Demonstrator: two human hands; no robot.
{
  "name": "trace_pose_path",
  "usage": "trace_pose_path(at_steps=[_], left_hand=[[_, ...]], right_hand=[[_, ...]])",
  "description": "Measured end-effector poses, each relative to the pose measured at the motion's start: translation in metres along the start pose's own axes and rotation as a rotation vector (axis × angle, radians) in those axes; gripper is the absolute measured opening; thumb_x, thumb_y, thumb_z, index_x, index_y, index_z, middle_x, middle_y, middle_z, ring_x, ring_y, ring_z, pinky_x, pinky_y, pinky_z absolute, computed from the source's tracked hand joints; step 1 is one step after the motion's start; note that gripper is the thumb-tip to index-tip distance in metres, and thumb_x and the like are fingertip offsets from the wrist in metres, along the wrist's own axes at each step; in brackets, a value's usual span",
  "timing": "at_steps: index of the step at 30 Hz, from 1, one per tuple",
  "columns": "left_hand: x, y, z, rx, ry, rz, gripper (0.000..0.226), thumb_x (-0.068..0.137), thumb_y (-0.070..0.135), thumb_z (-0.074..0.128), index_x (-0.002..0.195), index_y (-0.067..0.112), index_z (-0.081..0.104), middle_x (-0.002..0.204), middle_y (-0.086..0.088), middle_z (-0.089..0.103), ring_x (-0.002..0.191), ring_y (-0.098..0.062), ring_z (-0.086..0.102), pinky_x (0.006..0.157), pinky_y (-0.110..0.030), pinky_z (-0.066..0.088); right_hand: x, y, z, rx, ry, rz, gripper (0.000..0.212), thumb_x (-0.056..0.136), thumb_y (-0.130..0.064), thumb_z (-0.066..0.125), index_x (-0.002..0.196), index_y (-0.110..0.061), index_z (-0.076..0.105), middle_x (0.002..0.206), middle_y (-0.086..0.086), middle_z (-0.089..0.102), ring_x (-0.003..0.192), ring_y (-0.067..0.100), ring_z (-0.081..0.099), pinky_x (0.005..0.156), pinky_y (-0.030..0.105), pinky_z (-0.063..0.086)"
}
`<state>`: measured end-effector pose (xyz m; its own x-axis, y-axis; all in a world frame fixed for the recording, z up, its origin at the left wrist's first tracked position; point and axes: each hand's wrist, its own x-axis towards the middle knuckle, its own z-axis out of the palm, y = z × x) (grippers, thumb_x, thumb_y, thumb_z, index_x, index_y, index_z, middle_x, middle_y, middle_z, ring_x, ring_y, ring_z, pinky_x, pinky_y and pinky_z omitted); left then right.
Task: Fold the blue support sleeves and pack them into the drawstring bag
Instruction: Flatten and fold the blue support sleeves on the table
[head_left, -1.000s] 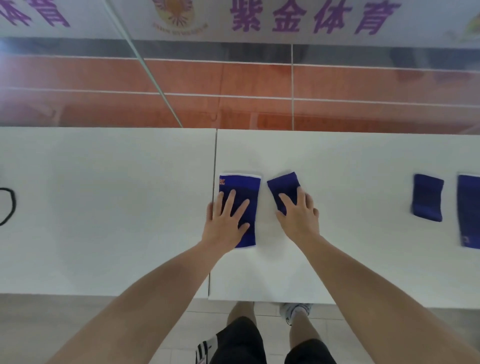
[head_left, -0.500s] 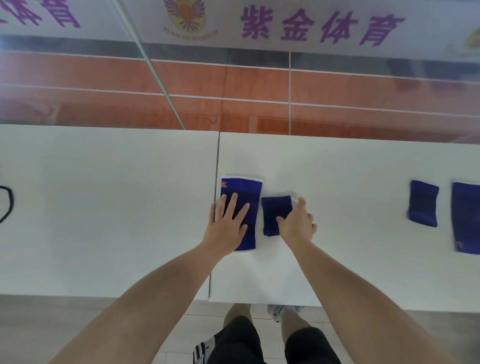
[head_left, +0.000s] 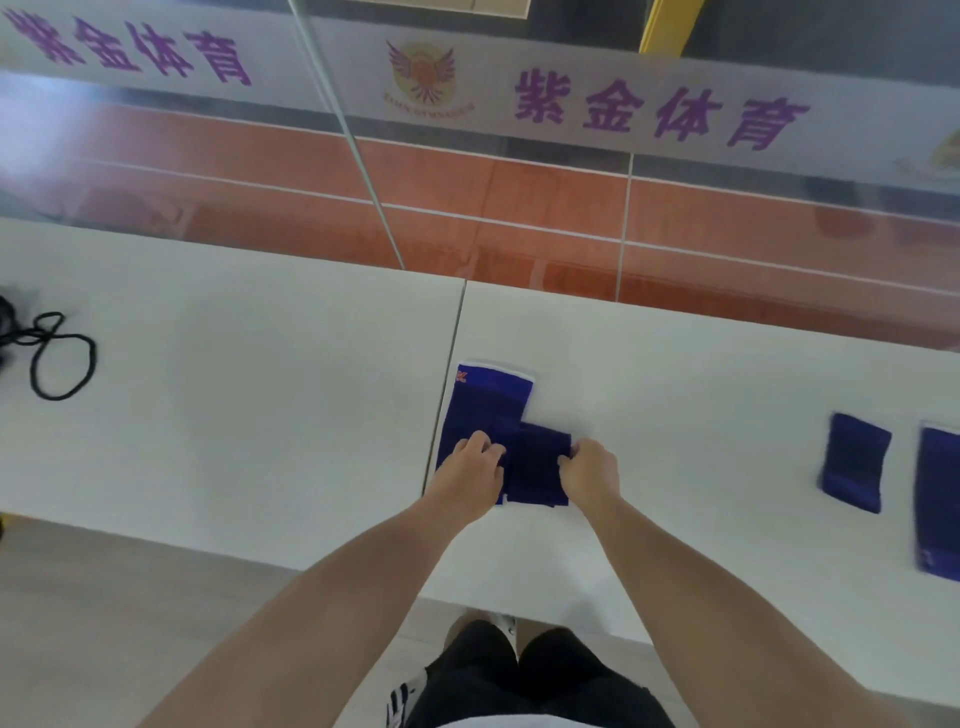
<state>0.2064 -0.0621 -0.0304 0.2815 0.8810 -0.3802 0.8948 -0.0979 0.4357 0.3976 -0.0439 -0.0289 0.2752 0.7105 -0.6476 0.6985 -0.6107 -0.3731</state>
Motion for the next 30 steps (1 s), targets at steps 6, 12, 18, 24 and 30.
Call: trace_pose_path(at_steps=[6,12,18,24,30], left_hand=[[0.001,0.002,0.004,-0.018,0.016,-0.059,0.031,0.102,0.018,0.044,0.129,0.010,0.057,0.121,-0.004,0.052,0.102,-0.018,0.055,0.092,-0.028,0.047],[-0.003,0.003,0.003,-0.085,0.030,-0.145,0.030,0.101,0.015,0.048,0.127,0.008,0.061,0.120,-0.001,0.053,0.093,-0.018,0.061,0.087,-0.033,0.052],[-0.006,0.010,0.002,-0.057,0.026,-0.168,0.032,0.100,0.014,0.048,0.130,0.008,0.058,0.123,-0.001,0.051,0.094,-0.017,0.060,0.087,-0.030,0.051],[0.000,0.016,-0.006,-0.045,-0.009,-0.202,0.032,0.100,0.017,0.047,0.130,0.010,0.057,0.126,-0.004,0.052,0.102,-0.021,0.058,0.089,-0.032,0.050],[0.020,0.043,-0.026,-0.340,-0.035,-0.169,0.063,0.096,0.027,0.055,0.152,0.024,0.027,0.143,0.004,0.048,0.131,-0.017,0.041,0.100,-0.034,0.043]], right_hand=[[0.006,0.015,-0.004,0.413,-0.160,0.104,0.015,0.099,-0.014,0.055,0.105,-0.005,0.065,0.079,0.007,0.063,0.058,0.018,0.061,0.074,0.040,0.059],[0.004,0.017,-0.002,0.501,-0.146,0.105,0.025,0.098,-0.014,0.057,0.121,-0.012,0.049,0.092,0.016,0.072,0.055,0.022,0.070,0.055,0.034,0.061],[0.008,0.024,0.005,0.006,-0.066,-0.290,0.049,0.097,-0.025,0.058,0.142,-0.028,0.038,0.115,0.006,0.059,0.093,0.026,0.063,0.076,0.031,0.050],[0.010,0.019,-0.001,-0.041,-0.003,-0.305,0.017,0.093,-0.021,0.060,0.109,-0.019,0.055,0.112,0.004,0.049,0.092,0.027,0.057,0.083,0.044,0.053],[-0.003,0.005,-0.050,0.147,-0.045,-0.396,0.009,0.092,-0.006,0.058,0.095,-0.015,0.059,0.090,0.000,0.065,0.079,0.021,0.059,0.068,0.029,0.051]])
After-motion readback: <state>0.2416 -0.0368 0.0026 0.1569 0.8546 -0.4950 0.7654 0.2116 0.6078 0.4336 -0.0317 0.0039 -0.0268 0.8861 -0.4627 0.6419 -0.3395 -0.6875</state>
